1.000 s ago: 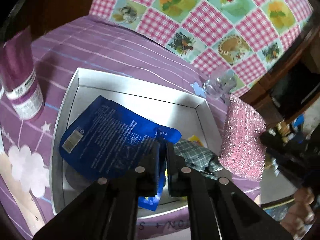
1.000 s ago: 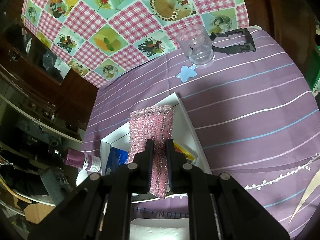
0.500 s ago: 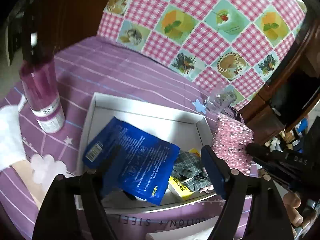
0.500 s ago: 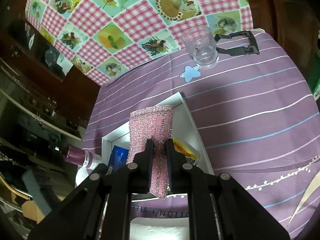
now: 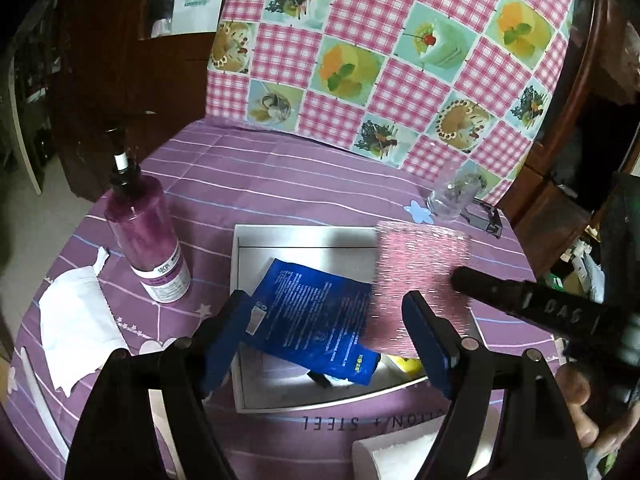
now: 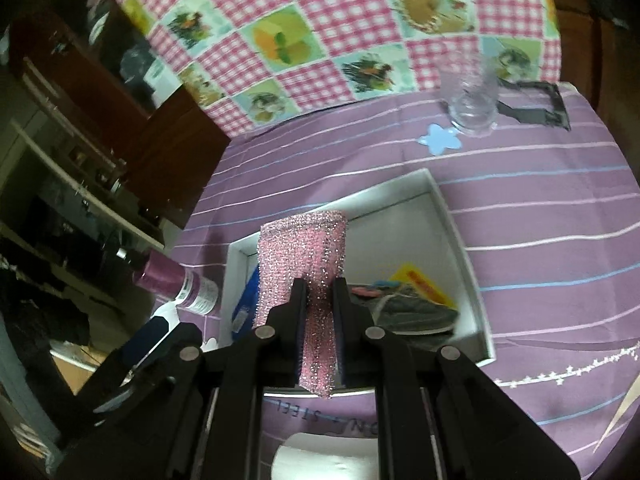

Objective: Organize soft objects
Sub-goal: 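Lower the blue packet into the box and open the left gripper, then lower the pink sponge into the box and open the right gripper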

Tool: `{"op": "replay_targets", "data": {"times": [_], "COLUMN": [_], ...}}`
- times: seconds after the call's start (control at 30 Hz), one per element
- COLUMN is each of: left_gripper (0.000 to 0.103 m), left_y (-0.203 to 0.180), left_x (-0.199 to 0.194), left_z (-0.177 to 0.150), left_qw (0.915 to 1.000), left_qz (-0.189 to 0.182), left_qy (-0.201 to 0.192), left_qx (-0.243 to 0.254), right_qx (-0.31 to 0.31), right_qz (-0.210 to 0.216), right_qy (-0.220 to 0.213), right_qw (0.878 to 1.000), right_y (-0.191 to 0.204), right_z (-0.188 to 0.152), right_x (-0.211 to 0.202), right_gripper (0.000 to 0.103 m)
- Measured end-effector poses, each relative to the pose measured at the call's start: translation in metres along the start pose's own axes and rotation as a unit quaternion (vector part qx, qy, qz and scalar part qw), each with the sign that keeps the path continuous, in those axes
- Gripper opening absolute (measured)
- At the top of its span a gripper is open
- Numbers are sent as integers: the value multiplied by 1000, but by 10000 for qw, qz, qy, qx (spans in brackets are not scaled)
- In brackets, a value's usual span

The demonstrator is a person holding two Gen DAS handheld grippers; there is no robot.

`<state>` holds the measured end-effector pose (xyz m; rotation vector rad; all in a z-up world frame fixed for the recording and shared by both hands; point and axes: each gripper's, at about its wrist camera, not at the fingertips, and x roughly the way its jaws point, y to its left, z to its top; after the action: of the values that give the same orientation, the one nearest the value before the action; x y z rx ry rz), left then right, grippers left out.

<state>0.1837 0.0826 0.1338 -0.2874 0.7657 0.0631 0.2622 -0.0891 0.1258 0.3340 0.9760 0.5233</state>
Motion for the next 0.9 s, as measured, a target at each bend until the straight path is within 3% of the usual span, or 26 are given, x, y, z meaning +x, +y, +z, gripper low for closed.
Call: {"op": "replay_targets", "data": {"times": [0.1, 0.3, 0.43, 0.6, 0.67, 0.8, 0.9], "left_gripper": [78, 78, 78, 76, 67, 67, 67], "left_y": [4, 12, 17, 12, 10, 11, 16], "left_x": [2, 9, 8, 12, 15, 21, 24], "left_z": [-2, -4, -4, -6, -7, -7, -6], "left_qw": [9999, 9993, 9993, 9986, 9982, 9979, 9979], "left_qz": [-66, 96, 19, 33, 68, 131, 155], "left_qy": [116, 350, 376, 481, 536, 575, 591], "left_qx": [38, 117, 73, 193, 262, 256, 190], "right_qx": [-193, -179, -589, -629, -557, -149, 66], "right_qz": [210, 499, 345, 393, 322, 89, -374], "right_qy": [90, 739, 860, 1151, 1157, 1051, 445], "right_qw": [9996, 9959, 9940, 9906, 9912, 9943, 9983], "right_y": [13, 14, 18, 21, 21, 7, -7], "right_z": [-5, -9, -11, -17, -17, -15, -11], "right_x": [7, 25, 18, 25, 32, 54, 61], "right_gripper": [14, 14, 14, 14, 14, 14, 13]}}
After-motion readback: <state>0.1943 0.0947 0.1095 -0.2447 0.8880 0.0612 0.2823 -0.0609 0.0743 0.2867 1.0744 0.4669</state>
